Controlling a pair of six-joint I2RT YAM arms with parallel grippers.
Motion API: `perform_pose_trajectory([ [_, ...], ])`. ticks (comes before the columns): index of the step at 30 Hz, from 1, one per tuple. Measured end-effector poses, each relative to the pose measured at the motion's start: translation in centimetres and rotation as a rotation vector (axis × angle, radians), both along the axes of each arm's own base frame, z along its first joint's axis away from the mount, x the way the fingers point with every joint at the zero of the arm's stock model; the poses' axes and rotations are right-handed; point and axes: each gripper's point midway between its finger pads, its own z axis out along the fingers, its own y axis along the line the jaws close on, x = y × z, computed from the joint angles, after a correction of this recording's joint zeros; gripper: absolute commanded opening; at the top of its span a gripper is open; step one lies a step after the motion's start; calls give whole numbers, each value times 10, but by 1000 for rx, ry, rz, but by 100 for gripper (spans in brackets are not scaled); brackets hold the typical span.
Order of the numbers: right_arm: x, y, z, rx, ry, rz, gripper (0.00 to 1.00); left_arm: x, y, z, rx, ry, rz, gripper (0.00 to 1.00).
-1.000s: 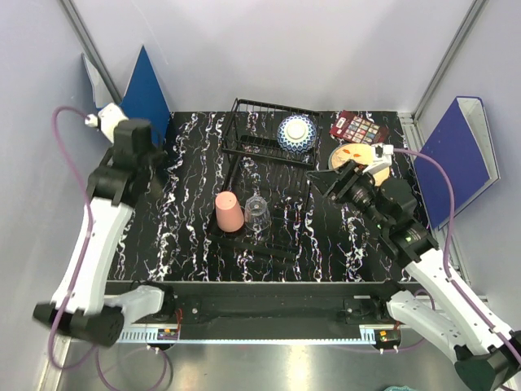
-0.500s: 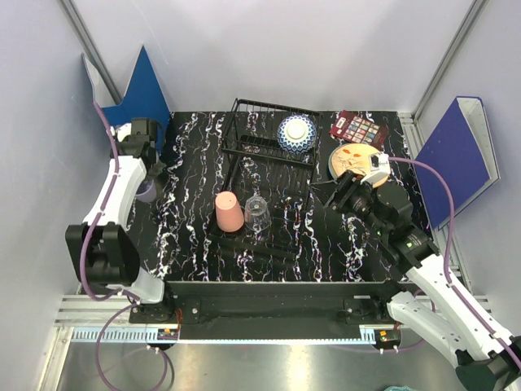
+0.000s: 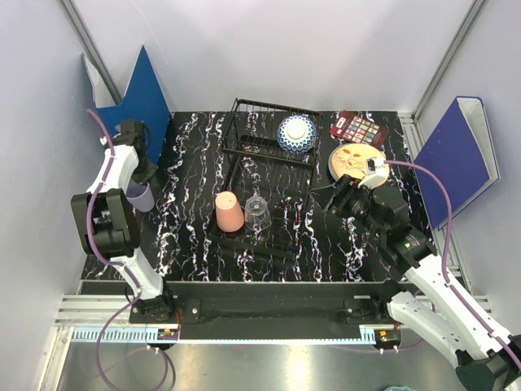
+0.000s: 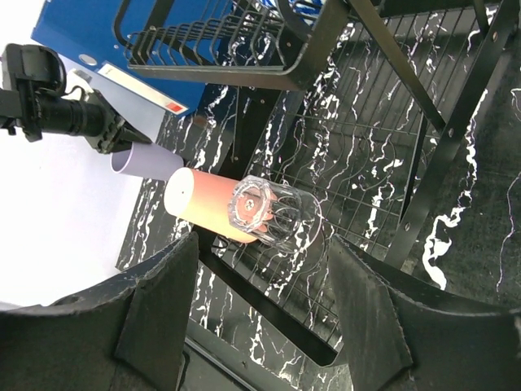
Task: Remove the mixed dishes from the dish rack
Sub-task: Place the cup at the center of the board.
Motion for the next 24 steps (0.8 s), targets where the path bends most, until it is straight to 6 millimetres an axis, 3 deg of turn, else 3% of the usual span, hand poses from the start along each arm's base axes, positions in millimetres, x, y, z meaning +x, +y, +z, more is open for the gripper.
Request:
perform_pose_trajectory([
  [6,2,1,-7,-14,17,1,72,7,7,0,1,-4,12,0],
  [11,4,2,-12,-22,30,1,72,8,7,0,-1,-8,18,25],
  [16,7,4,-18,-32,50,3,72,0,5,-1,-13,-9,29,44],
  [17,8,5,-20,-35,56,4,72,-2,4,2,-19,-16,33,53],
  [21,10,6,-24,-41,65,4,72,-4,0,26,-31,-85,36,74],
  [24,11,7,-26,-47,70,6,75,-5,-4,50,-42,-161,39,84],
])
